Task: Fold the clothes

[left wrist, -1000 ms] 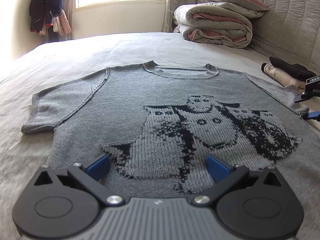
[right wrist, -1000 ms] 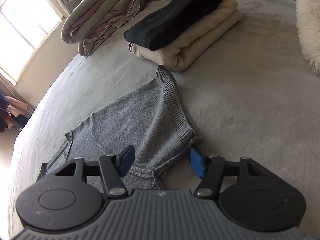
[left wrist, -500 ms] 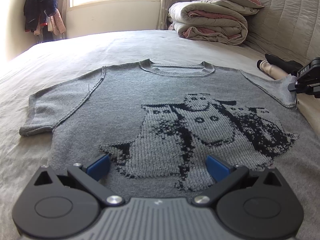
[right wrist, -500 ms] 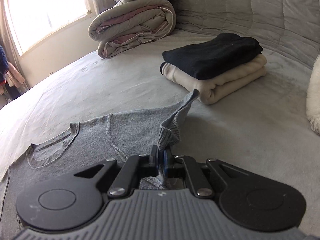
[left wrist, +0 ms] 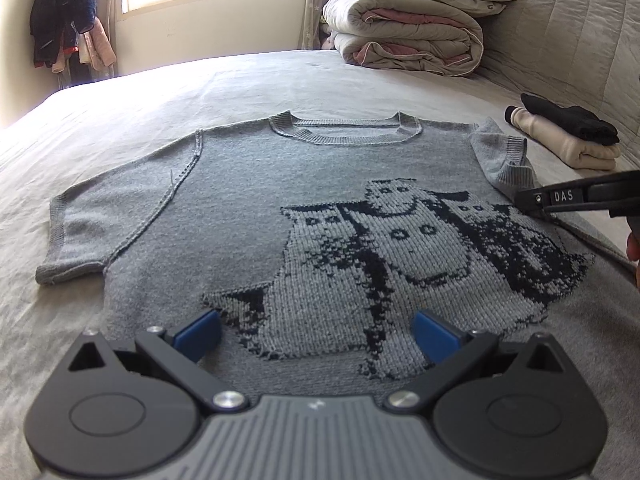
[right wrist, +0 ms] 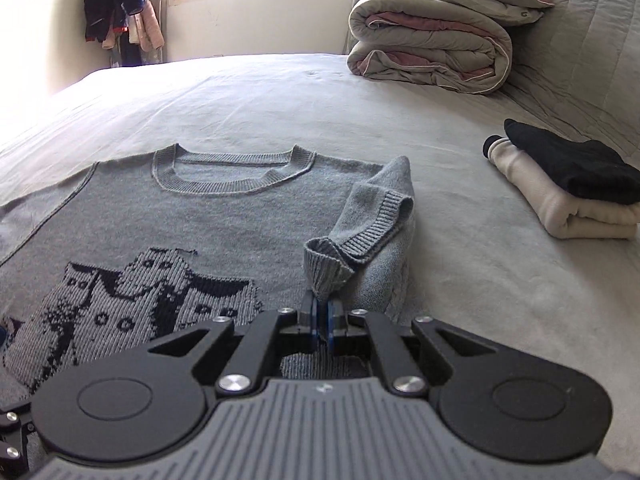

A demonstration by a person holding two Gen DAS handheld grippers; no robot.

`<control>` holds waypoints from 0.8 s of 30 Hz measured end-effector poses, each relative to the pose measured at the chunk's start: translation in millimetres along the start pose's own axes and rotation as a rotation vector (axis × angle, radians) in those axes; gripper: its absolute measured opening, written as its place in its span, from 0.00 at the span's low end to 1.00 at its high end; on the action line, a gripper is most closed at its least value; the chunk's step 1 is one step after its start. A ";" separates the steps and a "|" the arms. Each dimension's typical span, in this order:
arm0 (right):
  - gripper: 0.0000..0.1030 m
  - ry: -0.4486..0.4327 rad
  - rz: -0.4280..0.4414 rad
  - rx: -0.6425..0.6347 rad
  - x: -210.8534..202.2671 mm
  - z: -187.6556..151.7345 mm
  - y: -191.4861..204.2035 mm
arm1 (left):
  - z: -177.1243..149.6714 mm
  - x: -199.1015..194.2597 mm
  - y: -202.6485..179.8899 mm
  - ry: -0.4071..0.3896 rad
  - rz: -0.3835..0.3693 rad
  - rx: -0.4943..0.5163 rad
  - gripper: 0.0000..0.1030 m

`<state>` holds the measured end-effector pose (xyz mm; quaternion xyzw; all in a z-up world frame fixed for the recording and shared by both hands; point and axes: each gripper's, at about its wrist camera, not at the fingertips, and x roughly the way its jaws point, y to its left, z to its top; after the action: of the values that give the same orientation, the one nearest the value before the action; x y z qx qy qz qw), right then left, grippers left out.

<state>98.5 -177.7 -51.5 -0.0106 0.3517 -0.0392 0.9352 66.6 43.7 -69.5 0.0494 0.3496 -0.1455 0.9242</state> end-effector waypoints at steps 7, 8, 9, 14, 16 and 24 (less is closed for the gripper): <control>0.30 -0.010 0.114 0.123 -8.0 2.4 -16.2 | -0.2 -0.8 0.3 0.000 0.000 0.000 1.00; 0.47 -0.016 0.136 0.173 -7.5 3.9 -22.7 | -0.2 -0.8 0.4 0.000 0.000 0.000 1.00; 0.50 -0.021 0.159 0.224 -6.5 5.7 -29.2 | -0.2 -0.9 0.5 0.000 0.000 0.000 1.00; 0.51 -0.018 0.223 0.389 7.5 16.3 -44.5 | -0.4 -0.8 -0.2 -0.001 0.001 0.001 1.00; 0.51 -0.012 0.214 0.426 16.3 21.1 -45.6 | -0.3 -0.6 -0.4 -0.001 0.002 0.001 1.00; 0.51 -0.028 0.303 0.479 35.6 33.6 -39.8 | 0.0 -0.7 0.6 0.000 -0.004 0.001 1.00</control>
<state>144.6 -220.5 -47.7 0.2631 0.3169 0.0193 0.9110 66.3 44.5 -69.0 0.0491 0.3494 -0.1472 0.9240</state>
